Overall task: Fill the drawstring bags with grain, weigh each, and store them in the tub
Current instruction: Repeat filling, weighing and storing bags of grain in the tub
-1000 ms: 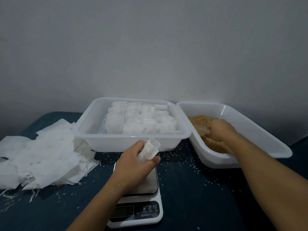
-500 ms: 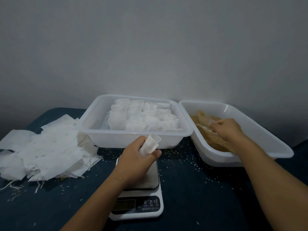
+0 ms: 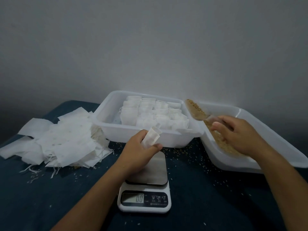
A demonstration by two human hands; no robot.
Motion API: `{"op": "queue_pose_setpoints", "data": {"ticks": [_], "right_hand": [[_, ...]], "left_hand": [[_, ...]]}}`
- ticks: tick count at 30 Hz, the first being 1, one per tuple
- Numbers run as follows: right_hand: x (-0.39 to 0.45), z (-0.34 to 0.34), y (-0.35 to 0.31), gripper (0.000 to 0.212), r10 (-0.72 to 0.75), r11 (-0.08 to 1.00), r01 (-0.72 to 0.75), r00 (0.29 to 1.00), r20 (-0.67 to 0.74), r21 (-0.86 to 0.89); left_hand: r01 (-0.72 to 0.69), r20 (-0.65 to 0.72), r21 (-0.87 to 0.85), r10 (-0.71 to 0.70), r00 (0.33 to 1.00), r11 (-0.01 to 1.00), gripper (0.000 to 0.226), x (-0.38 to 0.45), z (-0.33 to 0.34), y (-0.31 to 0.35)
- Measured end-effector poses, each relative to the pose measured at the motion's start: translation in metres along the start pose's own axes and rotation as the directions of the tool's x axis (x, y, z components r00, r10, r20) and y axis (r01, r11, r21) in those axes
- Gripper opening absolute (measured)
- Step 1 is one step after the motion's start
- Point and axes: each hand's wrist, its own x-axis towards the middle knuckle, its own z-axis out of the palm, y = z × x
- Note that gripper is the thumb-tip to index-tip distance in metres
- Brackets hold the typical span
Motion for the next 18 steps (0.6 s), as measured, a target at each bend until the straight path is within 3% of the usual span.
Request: {"op": "queue_pose_setpoints", "data": {"ticks": [3, 7, 10, 18], "right_hand": [[-0.007, -0.007, -0.02, 0.027, -0.043, 0.999, 0.042, 0.994, 0.097, 0.008], [-0.011, -0.018, -0.042, 0.029, -0.092, 0.994, 0.076, 0.974, 0.206, 0.085], [-0.009, -0.027, -0.051, 0.036, -0.12, 0.993, 0.113, 0.959, 0.255, 0.042], [0.0, -0.044, -0.073, 0.04, -0.136, 0.98, 0.175, 0.935, 0.328, -0.093]], "left_hand": [[-0.001, -0.007, -0.015, 0.0, 1.0, 1.0, 0.039, 0.0, -0.005, 0.002], [-0.016, 0.027, 0.005, 0.016, 1.0, 1.0, 0.029, 0.001, -0.011, -0.001], [-0.018, 0.026, 0.041, 0.017, 1.0, 0.999, 0.019, 0.004, -0.011, -0.007], [-0.044, 0.008, 0.13, 0.043, 0.999, 0.991, 0.02, 0.004, -0.011, -0.009]]}}
